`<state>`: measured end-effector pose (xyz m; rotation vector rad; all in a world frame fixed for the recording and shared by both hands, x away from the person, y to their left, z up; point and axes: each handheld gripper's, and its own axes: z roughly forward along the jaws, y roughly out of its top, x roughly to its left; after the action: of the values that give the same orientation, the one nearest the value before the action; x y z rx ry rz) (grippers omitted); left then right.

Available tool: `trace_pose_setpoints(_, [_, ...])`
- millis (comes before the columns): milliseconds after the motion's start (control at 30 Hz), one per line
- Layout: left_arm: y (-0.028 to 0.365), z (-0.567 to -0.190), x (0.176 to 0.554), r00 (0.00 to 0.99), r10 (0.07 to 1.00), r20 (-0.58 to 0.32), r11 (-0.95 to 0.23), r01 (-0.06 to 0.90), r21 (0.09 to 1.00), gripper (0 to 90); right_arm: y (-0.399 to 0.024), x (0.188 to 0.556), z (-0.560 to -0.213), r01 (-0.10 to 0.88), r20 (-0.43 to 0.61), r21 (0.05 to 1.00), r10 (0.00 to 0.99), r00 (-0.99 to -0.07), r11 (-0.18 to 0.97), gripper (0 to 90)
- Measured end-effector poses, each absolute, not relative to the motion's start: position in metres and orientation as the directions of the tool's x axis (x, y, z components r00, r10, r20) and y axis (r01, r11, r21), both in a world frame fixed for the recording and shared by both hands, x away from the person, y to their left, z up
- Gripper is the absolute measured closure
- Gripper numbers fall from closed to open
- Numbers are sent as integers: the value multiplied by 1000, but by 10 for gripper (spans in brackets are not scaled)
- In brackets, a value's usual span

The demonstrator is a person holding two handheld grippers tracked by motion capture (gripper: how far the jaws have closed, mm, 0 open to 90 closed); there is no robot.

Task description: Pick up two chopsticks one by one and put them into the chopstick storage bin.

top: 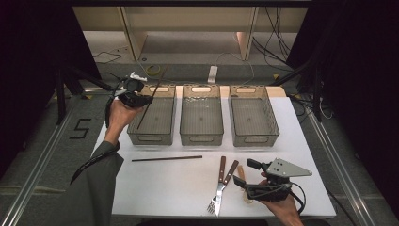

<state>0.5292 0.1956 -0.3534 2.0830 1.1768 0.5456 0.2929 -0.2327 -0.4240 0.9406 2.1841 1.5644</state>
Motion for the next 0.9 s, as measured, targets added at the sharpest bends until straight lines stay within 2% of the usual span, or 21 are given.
trace_pose_setpoints(700, [193, -371, 534, 480, 876, 39, -370, 619, 692, 834, -232, 292, -425, 338, 129, 919, 652, -747, 205, 223])
trace_pose_setpoints(767, [192, -368, 533, 471, 881, 37, -362, 623, 693, 741, -232, 292, -425, 336, 130, 919, 651, -748, 203, 223])
trace_pose_setpoints(833, [191, -365, 531, 479, 878, 27, -360, 621, 696, 707, -232, 293, -425, 336, 130, 920, 651, -748, 202, 223])
trace_pose_setpoints(900, [189, -361, 530, 485, 874, 18, -367, 637, 678, 634, -232, 292, -425, 335, 129, 920, 653, -747, 202, 223])
